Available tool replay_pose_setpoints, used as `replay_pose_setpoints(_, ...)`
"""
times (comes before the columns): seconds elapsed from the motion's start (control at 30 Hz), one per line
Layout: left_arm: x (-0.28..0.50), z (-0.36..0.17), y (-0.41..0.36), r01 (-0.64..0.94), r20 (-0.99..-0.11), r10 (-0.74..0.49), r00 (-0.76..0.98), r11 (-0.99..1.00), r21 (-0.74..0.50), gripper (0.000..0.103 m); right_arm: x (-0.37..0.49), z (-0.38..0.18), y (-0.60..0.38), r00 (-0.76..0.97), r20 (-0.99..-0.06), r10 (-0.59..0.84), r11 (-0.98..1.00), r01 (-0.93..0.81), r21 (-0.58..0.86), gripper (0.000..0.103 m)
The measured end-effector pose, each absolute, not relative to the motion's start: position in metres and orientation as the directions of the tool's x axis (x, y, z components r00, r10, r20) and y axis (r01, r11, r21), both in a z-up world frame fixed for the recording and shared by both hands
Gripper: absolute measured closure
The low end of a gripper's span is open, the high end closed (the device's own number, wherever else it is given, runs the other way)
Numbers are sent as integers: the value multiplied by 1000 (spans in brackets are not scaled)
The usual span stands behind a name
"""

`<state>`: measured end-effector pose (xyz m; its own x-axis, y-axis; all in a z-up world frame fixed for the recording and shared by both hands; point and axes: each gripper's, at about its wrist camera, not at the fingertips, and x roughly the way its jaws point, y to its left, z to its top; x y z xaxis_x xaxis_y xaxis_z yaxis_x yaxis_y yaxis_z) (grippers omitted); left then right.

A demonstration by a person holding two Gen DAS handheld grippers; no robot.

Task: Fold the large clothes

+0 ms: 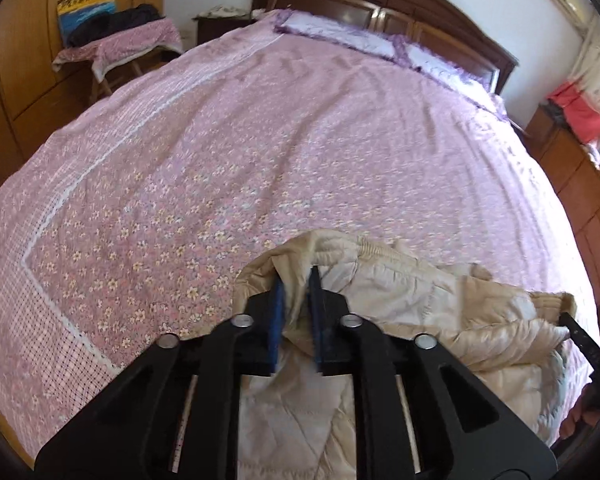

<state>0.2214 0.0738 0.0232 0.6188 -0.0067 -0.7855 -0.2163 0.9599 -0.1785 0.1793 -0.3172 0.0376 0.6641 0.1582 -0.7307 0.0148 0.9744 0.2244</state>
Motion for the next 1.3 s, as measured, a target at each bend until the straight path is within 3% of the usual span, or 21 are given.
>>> replay_pose_setpoints(0.03, 221, 24, 76, -218, -783, -19, 622, 956, -197, 84, 182, 34, -321, 664, -729, 167, 969, 25, 245, 84)
replay_pose_setpoints(0.07, 219, 26, 76, -214, -777, -31, 628, 954, -211, 75, 183, 32, -325, 665, -726, 174, 964, 35, 263, 79)
replay_pose_setpoints(0.1, 216, 30, 79, -209, -768, -38, 639, 953, -221, 55, 183, 31, -330, 667, -721, 188, 958, 38, 285, 74)
replay_pose_setpoints(0.17, 207, 38, 81, -199, -748, -29, 663, 957, -213, 41, 180, 34, -336, 676, -709, 202, 952, 35, 305, 63)
replay_pose_setpoints(0.2, 203, 43, 82, -185, -739, -24, 673, 962, -199, 41, 178, 36, -337, 682, -703, 201, 952, 34, 305, 47)
replay_pose_setpoints(0.27, 198, 50, 82, -160, -737, -19, 676, 972, -171, 40, 170, 48, -341, 714, -676, 182, 959, 22, 281, 35)
replay_pose_setpoints(0.47, 195, 48, 92, -142, -743, 2, 669, 982, -125, 37, 156, 67, -351, 738, -651, 175, 973, -28, 229, 34)
replay_pose_setpoints(0.67, 209, 18, 105, -148, -770, -45, 636, 973, -180, 33, 166, 45, -364, 684, -701, 203, 966, -20, 259, 30)
replay_pose_setpoints(0.77, 218, -2, 110, -146, -771, -160, 616, 939, -312, 33, 181, 22, -372, 624, -736, 263, 938, 14, 347, 30)
replay_pose_setpoints(0.83, 222, -12, 111, -139, -753, -232, 615, 909, -393, 45, 187, 10, -375, 600, -730, 327, 900, 39, 435, 32)
replay_pose_setpoints(0.9, 229, -22, 108, -168, -771, -196, 606, 916, -365, 70, 191, 5, -373, 599, -724, 342, 890, 40, 454, 63)
replay_pose_setpoints(1.0, 242, -41, 106, -212, -798, -147, 585, 921, -325, 72, 196, 3, -362, 614, -755, 229, 935, 76, 345, 73)
replay_pose_setpoints(1.13, 253, -63, 100, -227, -822, -106, 559, 935, -274, 71, 211, -8, -349, 593, -795, 126, 969, 100, 228, 73)
replay_pose_setpoints(1.3, 258, -73, 105, -255, -828, -112, 549, 921, -294, 67, 227, -31, -346, 555, -827, 86, 976, 122, 183, 73)
